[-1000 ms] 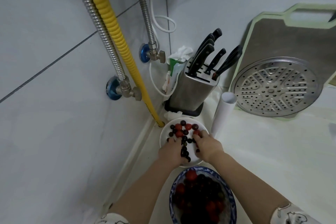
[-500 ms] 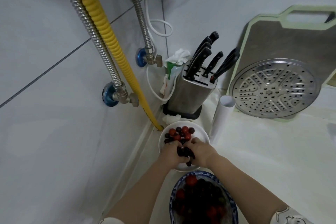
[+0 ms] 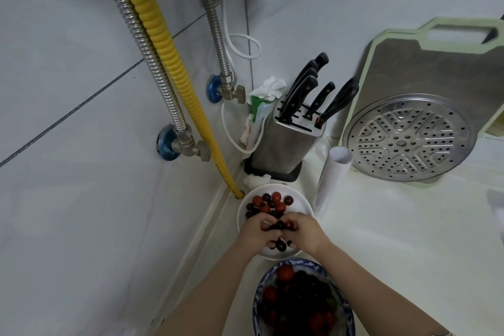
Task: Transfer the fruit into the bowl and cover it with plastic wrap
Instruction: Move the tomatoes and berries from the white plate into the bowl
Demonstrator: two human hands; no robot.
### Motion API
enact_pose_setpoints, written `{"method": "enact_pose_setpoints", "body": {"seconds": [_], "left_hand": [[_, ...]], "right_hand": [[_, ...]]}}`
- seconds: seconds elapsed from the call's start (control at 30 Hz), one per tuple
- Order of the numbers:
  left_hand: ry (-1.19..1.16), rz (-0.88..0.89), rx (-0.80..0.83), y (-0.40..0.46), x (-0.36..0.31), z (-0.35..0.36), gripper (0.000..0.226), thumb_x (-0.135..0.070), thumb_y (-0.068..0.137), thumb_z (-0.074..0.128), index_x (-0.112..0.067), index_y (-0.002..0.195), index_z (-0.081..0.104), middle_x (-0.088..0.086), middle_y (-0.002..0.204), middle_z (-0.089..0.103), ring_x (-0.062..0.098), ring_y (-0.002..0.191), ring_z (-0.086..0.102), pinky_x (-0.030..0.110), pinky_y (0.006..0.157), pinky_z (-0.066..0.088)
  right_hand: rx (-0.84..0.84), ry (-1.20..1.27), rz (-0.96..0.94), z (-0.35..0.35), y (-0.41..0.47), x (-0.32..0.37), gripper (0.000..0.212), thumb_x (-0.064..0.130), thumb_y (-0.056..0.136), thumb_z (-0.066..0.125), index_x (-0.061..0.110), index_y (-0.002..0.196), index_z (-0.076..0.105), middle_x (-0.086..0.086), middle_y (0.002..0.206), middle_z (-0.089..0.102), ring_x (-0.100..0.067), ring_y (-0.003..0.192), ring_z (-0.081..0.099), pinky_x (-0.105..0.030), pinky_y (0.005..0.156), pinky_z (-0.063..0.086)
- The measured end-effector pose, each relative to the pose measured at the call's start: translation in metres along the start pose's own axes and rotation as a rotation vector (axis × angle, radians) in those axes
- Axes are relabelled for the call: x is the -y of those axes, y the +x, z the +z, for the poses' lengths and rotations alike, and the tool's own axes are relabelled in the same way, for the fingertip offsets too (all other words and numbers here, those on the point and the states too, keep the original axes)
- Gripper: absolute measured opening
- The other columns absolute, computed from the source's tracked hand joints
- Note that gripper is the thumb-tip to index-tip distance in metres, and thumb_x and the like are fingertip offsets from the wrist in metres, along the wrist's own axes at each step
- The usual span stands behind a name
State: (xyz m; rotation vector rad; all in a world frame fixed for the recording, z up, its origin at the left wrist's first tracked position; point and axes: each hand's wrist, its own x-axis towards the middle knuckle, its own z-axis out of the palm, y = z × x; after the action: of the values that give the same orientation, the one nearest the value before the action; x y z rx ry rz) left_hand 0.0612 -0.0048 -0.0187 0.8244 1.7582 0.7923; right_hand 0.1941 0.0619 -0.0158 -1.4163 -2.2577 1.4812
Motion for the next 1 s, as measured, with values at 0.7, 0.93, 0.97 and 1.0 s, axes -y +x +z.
{"method": "enact_pose_setpoints", "body": {"seconds": [0.7,0.93,0.97,1.0], "left_hand": [[0.070,0.154,0.184,-0.118,0.032,0.015,0.026,-0.014,0.080,0.072,-0.024,0.103,0.068,-0.005,0.094,0.060,0.005,0.076,0.058,0.024,0.069,0.057],[0.162,0.150,0.224,-0.119,0.030,-0.001,0.023,-0.021,0.084,0.069,-0.031,0.104,0.064,-0.004,0.097,0.067,0.005,0.073,0.064,0.019,0.067,0.055],[0.173,0.153,0.207,-0.118,0.029,-0.004,0.022,-0.021,0.084,0.069,-0.029,0.105,0.064,-0.004,0.097,0.067,0.004,0.071,0.064,0.019,0.066,0.055],[0.183,0.155,0.185,-0.116,0.027,-0.006,0.021,-0.022,0.085,0.068,-0.028,0.105,0.064,-0.004,0.098,0.067,0.003,0.071,0.063,0.019,0.066,0.055]], "right_hand": [[0.063,-0.234,-0.173,0.007,-0.136,-0.019,0.053,0.034,0.082,0.066,0.032,0.132,0.048,0.013,0.128,0.056,-0.005,0.117,0.052,-0.018,0.099,0.040],[0.003,-0.321,-0.165,-0.011,-0.132,-0.014,0.039,0.041,0.087,0.059,0.036,0.125,0.054,0.017,0.120,0.057,-0.002,0.109,0.055,-0.016,0.093,0.043],[0.001,-0.320,-0.156,-0.015,-0.128,-0.012,0.034,0.039,0.088,0.058,0.034,0.122,0.057,0.016,0.117,0.059,-0.003,0.106,0.057,-0.016,0.091,0.043],[-0.001,-0.316,-0.150,-0.018,-0.124,-0.010,0.031,0.036,0.089,0.058,0.033,0.120,0.059,0.015,0.115,0.061,-0.004,0.101,0.059,-0.016,0.089,0.044]]}}
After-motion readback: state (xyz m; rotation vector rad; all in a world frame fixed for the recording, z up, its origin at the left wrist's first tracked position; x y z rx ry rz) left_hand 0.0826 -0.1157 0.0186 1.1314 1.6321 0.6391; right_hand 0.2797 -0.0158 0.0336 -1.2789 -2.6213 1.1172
